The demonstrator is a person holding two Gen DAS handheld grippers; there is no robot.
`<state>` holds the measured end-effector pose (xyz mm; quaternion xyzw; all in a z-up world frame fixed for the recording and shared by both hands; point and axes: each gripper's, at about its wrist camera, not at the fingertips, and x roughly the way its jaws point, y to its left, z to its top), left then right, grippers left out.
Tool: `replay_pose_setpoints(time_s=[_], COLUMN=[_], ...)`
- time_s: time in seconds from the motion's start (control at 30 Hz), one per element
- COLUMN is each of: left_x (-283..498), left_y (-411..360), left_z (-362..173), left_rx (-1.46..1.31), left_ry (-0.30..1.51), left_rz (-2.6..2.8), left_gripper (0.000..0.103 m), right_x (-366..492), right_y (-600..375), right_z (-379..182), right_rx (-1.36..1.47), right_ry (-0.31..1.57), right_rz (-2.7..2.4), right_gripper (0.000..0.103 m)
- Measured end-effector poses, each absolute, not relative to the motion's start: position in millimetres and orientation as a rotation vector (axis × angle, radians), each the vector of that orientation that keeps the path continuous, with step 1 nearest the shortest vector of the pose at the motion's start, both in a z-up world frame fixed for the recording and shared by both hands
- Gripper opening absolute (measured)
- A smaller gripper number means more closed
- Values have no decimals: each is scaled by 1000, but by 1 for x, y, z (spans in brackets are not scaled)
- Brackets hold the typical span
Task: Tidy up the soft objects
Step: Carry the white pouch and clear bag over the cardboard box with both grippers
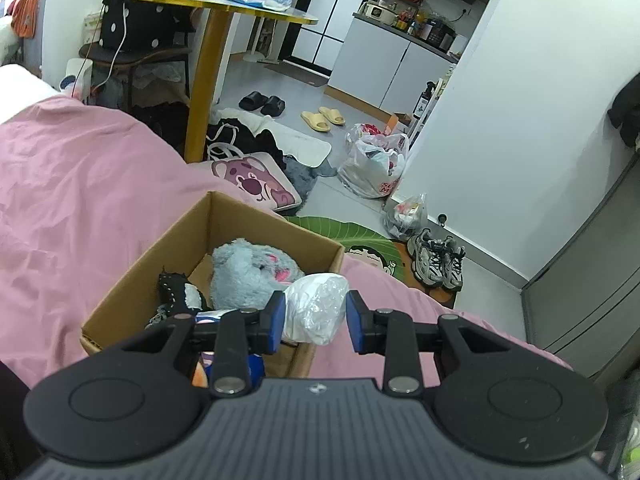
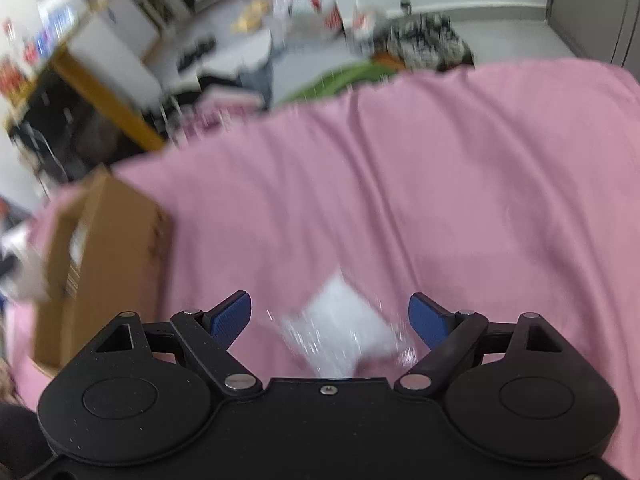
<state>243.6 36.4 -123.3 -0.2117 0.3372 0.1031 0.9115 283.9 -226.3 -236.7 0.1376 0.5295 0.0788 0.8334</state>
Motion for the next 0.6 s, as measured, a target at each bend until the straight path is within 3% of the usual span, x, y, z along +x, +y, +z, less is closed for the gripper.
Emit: replay_pose_setpoints(time_s=[0.07,0.1,0.13,0.23,0.6], left_x=[243,242,241,238,234], left_y=[43,47,51,62,102], left_z=[-123,-123,-122,-121,-116], left_rx=[-453,-462,-470,-493,-498], left_ry=[696,695,695,693,708], left_rz=[214,217,218,218,157], left_gripper=[31,31,31,31,31], right_x=[283,282,280,278,265], right_y=[-216,-211,-206,-201,-191], right_z=[-243,-246,-247,-245,-208], right_rx=[241,205,176,148,91], right_ry=[1153,1158,1164,1162,1050], right_rz=[156,149,150,133,97], right_gripper=[85,78,60,41,37])
